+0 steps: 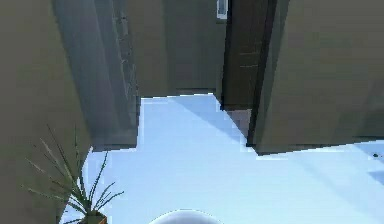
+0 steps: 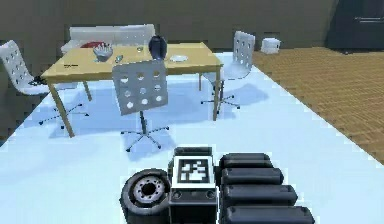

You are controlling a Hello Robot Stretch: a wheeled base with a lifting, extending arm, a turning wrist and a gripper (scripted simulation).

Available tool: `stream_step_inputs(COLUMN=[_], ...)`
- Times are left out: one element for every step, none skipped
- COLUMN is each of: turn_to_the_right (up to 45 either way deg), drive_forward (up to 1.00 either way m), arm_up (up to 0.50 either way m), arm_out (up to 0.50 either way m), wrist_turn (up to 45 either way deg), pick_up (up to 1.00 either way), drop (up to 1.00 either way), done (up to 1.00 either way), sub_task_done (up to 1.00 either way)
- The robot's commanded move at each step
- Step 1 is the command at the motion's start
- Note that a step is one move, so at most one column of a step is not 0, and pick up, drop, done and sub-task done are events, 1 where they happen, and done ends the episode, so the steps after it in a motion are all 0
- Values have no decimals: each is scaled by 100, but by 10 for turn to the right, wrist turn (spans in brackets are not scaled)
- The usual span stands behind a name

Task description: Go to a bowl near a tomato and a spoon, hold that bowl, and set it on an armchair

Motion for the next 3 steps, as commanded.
stream_step_inputs(turn_to_the_right=[30, 0, 0], drive_forward=[0, 100, 60], arm_up=[0, 0, 0], arm_out=[0, 0, 0], wrist_turn=[0, 0, 0], pick_up=[0, 0, 0], drop=[0, 0, 0], done=[0, 0, 0], sub_task_done=[0, 0, 0])
